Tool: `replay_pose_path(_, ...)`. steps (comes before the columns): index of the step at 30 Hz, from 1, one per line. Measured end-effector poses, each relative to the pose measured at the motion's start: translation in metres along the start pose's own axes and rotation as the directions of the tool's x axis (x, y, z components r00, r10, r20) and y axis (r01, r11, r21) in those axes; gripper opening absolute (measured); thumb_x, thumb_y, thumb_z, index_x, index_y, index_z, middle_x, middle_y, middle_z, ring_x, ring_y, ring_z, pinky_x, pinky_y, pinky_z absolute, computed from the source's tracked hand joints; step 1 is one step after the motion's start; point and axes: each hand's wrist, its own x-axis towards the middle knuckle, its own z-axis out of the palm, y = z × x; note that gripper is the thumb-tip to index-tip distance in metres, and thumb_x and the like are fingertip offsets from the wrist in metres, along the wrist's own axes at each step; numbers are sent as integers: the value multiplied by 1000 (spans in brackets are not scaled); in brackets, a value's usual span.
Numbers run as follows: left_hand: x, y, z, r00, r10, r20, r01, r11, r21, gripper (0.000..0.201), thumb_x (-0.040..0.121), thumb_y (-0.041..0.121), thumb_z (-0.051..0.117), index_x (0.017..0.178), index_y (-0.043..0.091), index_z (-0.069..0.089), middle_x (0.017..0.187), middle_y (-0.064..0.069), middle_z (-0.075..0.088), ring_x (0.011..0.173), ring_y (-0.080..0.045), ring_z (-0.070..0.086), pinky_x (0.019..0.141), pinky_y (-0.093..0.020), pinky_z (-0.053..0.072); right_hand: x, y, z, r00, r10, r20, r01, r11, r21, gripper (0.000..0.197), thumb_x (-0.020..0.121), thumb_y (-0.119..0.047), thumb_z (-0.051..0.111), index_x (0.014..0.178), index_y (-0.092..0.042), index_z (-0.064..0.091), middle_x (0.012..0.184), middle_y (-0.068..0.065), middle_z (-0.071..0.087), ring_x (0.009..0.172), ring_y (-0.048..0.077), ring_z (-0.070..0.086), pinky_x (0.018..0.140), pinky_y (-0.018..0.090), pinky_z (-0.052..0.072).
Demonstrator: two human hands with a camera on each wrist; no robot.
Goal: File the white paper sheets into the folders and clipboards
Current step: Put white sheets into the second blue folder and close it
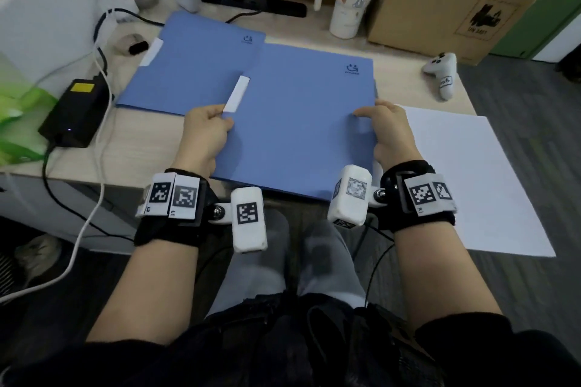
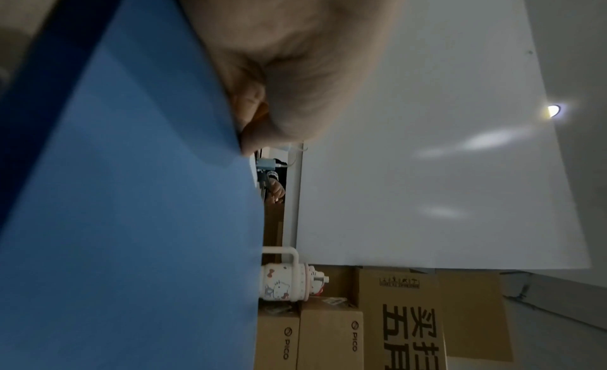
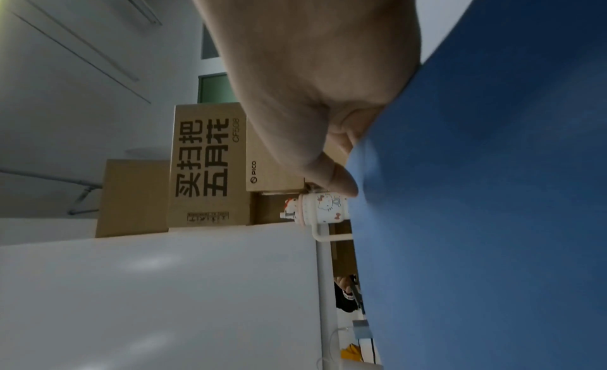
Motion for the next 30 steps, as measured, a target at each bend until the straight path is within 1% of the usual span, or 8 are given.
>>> replay_pose_path(9,45,-2,-51,986,37,-163,-27,997,66,26,85,1,48,99,8,69,96,-4,63,88,-17,58,79,-25,49,4,-4,71,992,8,129,11,989,-144,32,84,15,44,105,-1,63,78,5,61,34,-3,48,35,10,33)
replay_pose_path(12,63,0,-66,971,36,-235,-7,993,121,16,72,13,49,67,23,61,86,-2,61,82,-21,56,84,-37,51,13,-7,98,992,-3,129,20,991,-134,29,78,17,46,97,3,64,78,8,64,59,13,59,57,19,46)
replay_pose_path(15,81,3,-78,950,39,-308,17,984,178,15,80,11,51,80,20,63,85,0,59,84,-20,54,86,-36,49,22,-8,128,988,-2,153,26,988,-153,32,75,18,45,104,15,58,88,12,63,79,22,57,71,31,46)
replay_pose_path(21,117,9,-99,940,101,-325,11,946,324,20,83,6,44,86,4,64,61,-10,51,70,-21,38,47,-21,28,41,-8,167,967,3,255,41,985,-168,41,74,17,44,114,16,50,118,33,59,98,37,65,93,51,49)
replay_pose_path(22,124,11,-103,944,105,-314,13,936,352,21,83,8,43,87,2,64,108,-10,38,71,-25,40,50,-23,29,46,-7,174,962,8,271,38,986,-163,41,75,16,45,115,15,51,118,31,60,103,41,64,93,51,50)
replay_pose_path(23,131,12,-108,953,99,-287,15,928,372,24,82,10,42,90,4,64,74,8,45,74,-30,47,57,-24,33,49,-8,181,959,14,284,30,989,-148,40,75,15,47,115,14,52,118,29,62,102,40,64,91,49,51)
replay_pose_path(25,140,13,-113,974,83,-209,9,914,406,29,79,14,39,95,14,63,96,-18,66,90,-35,58,73,-34,44,53,-9,188,955,19,295,18,992,-124,43,75,9,55,118,8,54,116,22,66,102,34,66,91,43,53)
replay_pose_path(30,164,15,-121,990,48,-136,20,889,457,42,79,11,35,111,5,60,115,-19,64,107,-38,57,92,-48,47,60,-18,207,934,118,339,-63,984,-168,86,73,-13,73,145,-3,27,141,3,46,126,18,48,110,38,38)
